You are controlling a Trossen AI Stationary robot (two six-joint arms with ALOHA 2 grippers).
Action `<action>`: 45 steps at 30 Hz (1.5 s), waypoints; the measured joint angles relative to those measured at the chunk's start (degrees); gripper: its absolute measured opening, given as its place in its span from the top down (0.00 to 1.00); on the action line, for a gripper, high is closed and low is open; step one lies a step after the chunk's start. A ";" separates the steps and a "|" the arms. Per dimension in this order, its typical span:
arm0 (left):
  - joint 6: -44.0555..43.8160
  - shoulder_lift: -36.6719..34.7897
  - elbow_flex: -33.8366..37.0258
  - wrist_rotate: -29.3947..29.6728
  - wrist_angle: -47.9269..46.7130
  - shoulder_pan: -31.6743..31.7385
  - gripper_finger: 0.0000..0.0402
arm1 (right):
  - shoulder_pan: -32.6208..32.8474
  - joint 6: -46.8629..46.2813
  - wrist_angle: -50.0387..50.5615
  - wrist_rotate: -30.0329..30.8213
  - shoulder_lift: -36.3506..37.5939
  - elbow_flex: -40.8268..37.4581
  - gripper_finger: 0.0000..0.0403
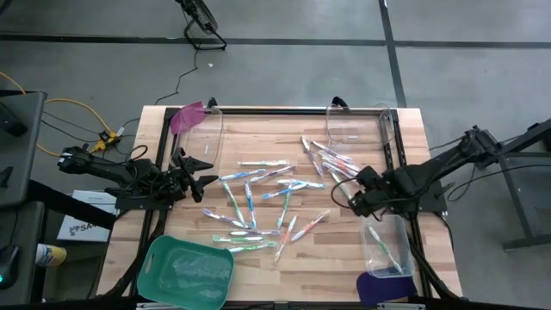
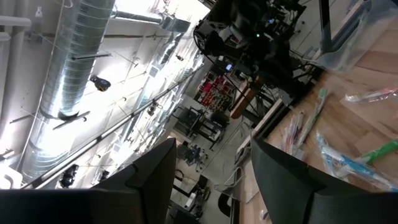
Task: Pick & Place Toothbrushes
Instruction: Put the green toothbrush into the white bin
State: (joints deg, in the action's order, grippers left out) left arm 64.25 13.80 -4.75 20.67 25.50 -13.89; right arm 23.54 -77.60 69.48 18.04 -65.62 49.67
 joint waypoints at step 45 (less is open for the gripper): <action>0.38 -0.02 0.01 2.45 -1.62 0.00 0.50 | -16.62 11.61 -20.60 -10.53 -21.95 -7.22 0.51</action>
State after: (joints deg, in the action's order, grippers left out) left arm 64.63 13.78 -4.74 23.11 23.88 -13.89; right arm 6.92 -66.00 48.88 7.52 -87.57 42.45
